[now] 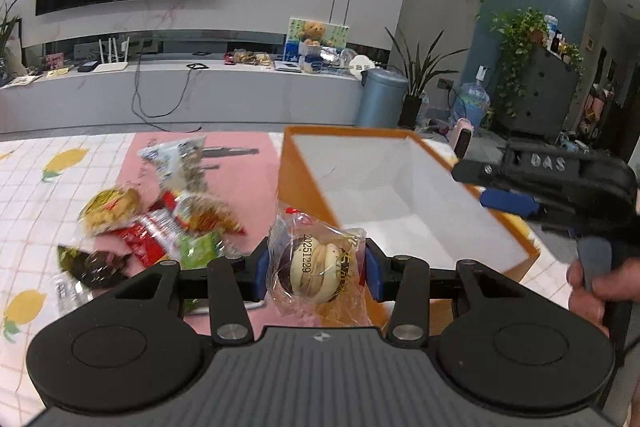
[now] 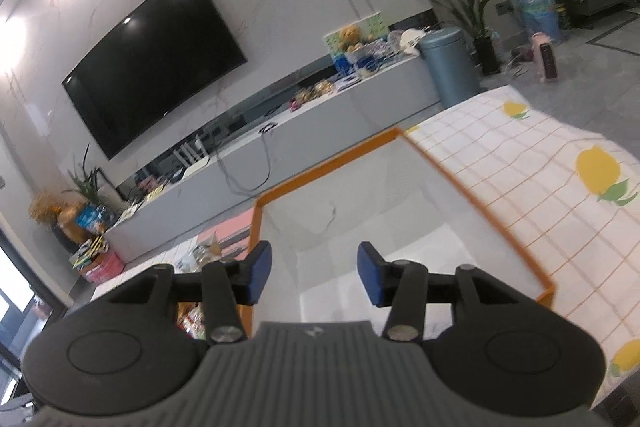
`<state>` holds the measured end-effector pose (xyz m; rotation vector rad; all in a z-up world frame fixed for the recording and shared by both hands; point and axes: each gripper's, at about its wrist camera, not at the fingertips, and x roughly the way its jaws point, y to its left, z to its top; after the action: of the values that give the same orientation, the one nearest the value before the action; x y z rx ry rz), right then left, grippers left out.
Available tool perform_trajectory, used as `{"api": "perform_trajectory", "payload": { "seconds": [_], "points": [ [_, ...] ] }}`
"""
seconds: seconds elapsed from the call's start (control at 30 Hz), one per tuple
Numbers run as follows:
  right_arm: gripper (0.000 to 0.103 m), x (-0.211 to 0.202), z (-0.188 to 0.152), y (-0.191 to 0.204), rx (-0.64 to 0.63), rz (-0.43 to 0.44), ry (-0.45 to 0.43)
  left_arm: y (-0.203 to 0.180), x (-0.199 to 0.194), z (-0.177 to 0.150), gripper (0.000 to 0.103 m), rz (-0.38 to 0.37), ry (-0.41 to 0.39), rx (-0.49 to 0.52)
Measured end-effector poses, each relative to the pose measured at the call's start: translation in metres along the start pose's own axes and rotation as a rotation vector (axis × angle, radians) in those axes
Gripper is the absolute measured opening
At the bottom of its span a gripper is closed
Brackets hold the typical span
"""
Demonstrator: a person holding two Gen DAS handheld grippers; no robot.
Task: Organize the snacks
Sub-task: 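Carry the wrapped bun with the left gripper into the orange box and release, then withdraw both grippers from the box back toward the snack pile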
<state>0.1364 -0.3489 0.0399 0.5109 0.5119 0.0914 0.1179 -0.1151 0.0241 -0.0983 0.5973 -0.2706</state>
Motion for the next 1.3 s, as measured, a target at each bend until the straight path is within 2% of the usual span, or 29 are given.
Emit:
{"api": "perform_trajectory", "payload": {
  "seconds": [0.17,0.27,0.4,0.53,0.67,0.73,0.9,1.0,1.07,1.13,1.3],
  "points": [
    [0.047,-0.012,0.006,-0.017,0.050,-0.012,-0.033,-0.018,0.025,0.016,0.051,-0.031,0.037,0.014],
    [0.047,-0.015,0.008,-0.023,0.069,-0.024,-0.044,-0.029,0.045,0.021,0.051,-0.017,0.067,0.044],
    [0.047,-0.015,0.011,-0.026,0.087,-0.021,-0.052,-0.037,0.065,0.020,0.051,-0.028,0.106,0.025],
    [0.047,-0.017,0.011,-0.027,0.092,-0.018,-0.059,-0.048,0.076,0.020,0.051,-0.049,0.114,0.027],
    [0.047,-0.019,0.013,-0.028,0.099,-0.026,-0.070,-0.057,0.088,0.016,0.052,-0.073,0.160,0.042],
    [0.047,-0.020,0.013,-0.029,0.108,-0.027,-0.078,-0.063,0.091,0.014,0.052,-0.059,0.159,0.051],
    [0.047,-0.020,0.013,-0.030,0.110,-0.030,-0.075,-0.069,0.093,0.011,0.054,-0.093,0.167,0.050],
    [0.047,-0.019,0.013,-0.030,0.109,-0.032,-0.078,-0.070,0.090,0.010,0.068,-0.081,0.146,0.061],
    [0.047,-0.021,0.013,-0.030,0.115,-0.029,-0.079,-0.072,0.087,0.011,0.081,-0.100,0.136,0.073],
    [0.047,-0.021,0.013,-0.030,0.116,-0.032,-0.080,-0.071,0.083,0.012,0.086,-0.118,0.131,0.081],
    [0.047,-0.020,0.014,-0.028,0.111,-0.036,-0.076,-0.067,0.074,0.016,0.086,-0.099,0.129,0.081]
  ]
}}
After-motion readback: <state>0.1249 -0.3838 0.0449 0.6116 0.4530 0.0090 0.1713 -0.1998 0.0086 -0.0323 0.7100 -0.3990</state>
